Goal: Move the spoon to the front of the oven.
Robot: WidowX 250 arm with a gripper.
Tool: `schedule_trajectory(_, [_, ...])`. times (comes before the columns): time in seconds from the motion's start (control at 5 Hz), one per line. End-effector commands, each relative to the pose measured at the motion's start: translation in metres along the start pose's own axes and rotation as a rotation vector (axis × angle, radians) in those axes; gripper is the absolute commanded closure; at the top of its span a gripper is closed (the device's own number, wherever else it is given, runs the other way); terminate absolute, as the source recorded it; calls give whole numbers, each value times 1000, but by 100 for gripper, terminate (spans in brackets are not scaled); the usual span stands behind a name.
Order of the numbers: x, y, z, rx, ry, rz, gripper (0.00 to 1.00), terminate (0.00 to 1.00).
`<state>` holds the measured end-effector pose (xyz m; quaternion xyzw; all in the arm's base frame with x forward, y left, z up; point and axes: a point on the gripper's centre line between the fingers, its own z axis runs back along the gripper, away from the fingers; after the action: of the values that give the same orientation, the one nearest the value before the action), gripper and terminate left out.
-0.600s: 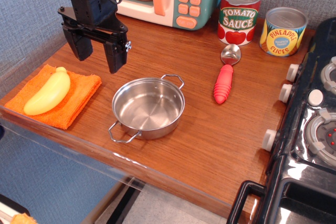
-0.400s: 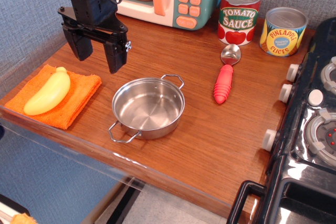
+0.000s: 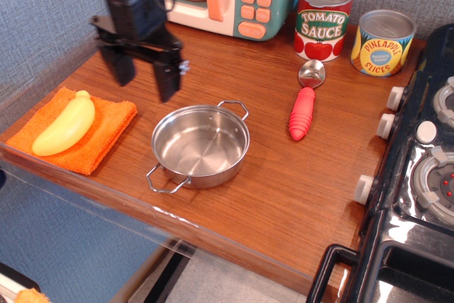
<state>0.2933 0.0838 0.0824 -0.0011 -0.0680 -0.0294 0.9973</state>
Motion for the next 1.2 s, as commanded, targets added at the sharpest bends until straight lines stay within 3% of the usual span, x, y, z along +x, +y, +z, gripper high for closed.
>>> schedule_trajectory(0.0, [56,-28,24,38,-139,-58,0,0])
schedule_trajectory(0.2, [83,-53,26,22,-172,-44,0,0])
schedule_trajectory(0.6, [123,-117,-14,17,-160,19,0,0])
schedule_trajectory(1.0, [116,-138,-65,24,-68,77,0,0])
